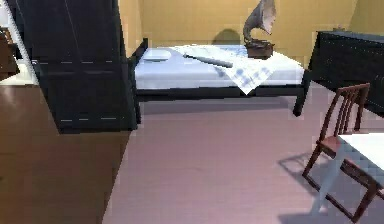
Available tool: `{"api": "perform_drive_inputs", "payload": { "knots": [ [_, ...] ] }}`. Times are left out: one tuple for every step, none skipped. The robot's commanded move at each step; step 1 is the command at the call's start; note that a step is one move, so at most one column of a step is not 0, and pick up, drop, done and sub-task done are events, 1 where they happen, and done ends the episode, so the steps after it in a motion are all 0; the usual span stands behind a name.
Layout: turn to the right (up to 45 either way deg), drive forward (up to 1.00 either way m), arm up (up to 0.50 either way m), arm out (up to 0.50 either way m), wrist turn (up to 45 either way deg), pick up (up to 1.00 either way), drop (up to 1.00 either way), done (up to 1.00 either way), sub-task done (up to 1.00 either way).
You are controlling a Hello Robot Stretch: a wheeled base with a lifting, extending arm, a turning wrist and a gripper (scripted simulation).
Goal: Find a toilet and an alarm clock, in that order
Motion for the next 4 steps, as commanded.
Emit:
{"api": "perform_drive_inputs", "payload": {
  "knots": [
    [0.0,0.70,0.00,0.00,0.0,0.00,0.00,0.00,0.00],
    [-45.0,0.00,0.00,0.00,0.0,0.00,0.00,0.00,0.00],
    [-3.0,0.00,0.00,0.00,0.0,0.00,0.00,0.00,0.00],
    [45.0,0.00,0.00,0.00,0.0,0.00,0.00,0.00,0.00]
  ]
}}
